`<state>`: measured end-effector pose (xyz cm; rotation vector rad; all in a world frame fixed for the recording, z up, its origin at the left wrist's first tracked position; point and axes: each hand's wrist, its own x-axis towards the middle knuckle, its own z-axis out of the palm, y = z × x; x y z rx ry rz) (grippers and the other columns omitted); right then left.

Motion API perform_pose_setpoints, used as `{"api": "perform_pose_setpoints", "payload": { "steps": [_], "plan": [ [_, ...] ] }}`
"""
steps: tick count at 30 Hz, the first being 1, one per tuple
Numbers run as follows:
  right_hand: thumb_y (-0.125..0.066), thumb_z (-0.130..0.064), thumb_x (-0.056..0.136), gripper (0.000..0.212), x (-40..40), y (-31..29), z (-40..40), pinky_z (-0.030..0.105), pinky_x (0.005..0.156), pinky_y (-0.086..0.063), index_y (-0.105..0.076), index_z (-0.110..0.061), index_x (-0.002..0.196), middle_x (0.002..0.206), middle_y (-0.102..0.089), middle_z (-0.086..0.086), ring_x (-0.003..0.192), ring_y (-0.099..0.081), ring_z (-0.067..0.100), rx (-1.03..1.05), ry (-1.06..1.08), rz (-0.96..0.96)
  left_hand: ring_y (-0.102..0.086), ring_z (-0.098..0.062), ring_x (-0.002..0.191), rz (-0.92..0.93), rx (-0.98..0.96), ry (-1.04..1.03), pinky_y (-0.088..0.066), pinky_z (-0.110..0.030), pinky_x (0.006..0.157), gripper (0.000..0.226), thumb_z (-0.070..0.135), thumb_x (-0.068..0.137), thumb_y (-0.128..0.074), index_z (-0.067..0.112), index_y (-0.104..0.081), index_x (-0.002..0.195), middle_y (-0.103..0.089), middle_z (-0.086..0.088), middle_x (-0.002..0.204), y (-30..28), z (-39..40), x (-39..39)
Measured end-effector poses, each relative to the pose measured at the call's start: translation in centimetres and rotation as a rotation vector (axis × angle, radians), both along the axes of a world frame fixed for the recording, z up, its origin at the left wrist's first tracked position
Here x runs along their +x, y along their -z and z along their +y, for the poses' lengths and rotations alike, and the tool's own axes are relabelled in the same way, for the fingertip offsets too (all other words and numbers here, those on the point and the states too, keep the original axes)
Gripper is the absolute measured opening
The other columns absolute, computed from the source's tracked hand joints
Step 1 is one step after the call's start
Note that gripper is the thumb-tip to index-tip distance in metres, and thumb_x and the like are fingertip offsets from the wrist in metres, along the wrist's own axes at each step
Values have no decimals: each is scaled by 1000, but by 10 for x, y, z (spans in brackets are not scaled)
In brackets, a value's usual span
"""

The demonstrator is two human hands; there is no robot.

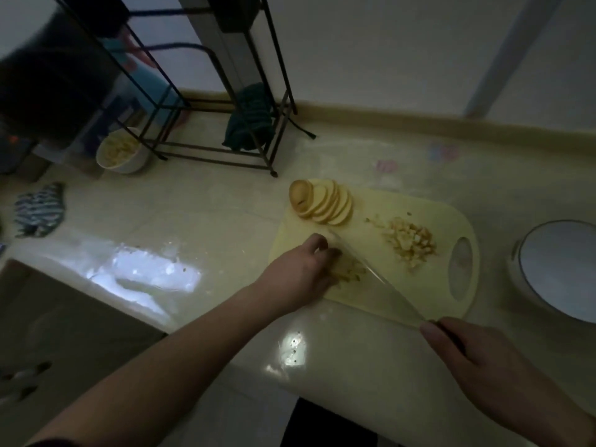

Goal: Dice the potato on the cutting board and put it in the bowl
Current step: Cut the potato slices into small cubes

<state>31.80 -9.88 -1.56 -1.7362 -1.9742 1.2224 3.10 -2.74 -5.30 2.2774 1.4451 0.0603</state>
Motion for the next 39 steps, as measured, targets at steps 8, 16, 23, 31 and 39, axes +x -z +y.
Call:
{"api": "perform_pose_setpoints", "payload": {
  "steps": [8, 16, 23, 31, 39],
  "plan": [
    [-23, -78, 76, 67, 4, 2, 0, 23, 62, -41, -54, -20, 63, 61, -61, -7, 57, -58, 4, 53, 20, -44, -64, -38, 79, -2, 52, -55, -56, -43, 66, 49, 28, 92, -67, 6, -57, 135, -54, -17, 122, -1, -9, 15],
    [-41, -55, 90, 47, -2, -3, -17, 17, 61, -41, -55, -22, 59, 63, -64, -15, 63, -60, 1, -38, 98, -6, -63, -29, 74, 22, 180, 80, -55, -38, 49, 47, 42, 93, -46, 19, -54, 133, -58, -9, 117, 6, -9, 13],
    [-18, -94, 62, 81, -30, -1, -28, 16, 58, -41, -56, -22, 65, 65, -65, -12, 61, -60, 2, -120, 141, 94, -64, -33, 70, 82, 227, -21, -53, -40, 46, 55, 53, 87, -41, 8, -63, 109, -63, -9, 103, 8, -11, 13],
    [-35, -67, 87, 37, -19, -10, -20, 20, 53, -37, -58, -47, 66, 55, -59, -18, 53, -54, -2, -95, 159, 145, -59, -28, 90, 56, 273, 111, -56, -40, 63, 67, 63, 90, -51, 11, -58, 131, -59, -9, 120, 11, -8, 2],
    [-25, -83, 69, 56, -16, 0, -26, 18, 56, -39, -55, -36, 73, 65, -63, -8, 58, -57, 3, -44, 138, 86, -65, -30, 76, 11, 274, 86, -56, -38, 51, 48, 48, 90, -51, 15, -62, 124, -59, -11, 113, 18, -11, 7]
  ]
}}
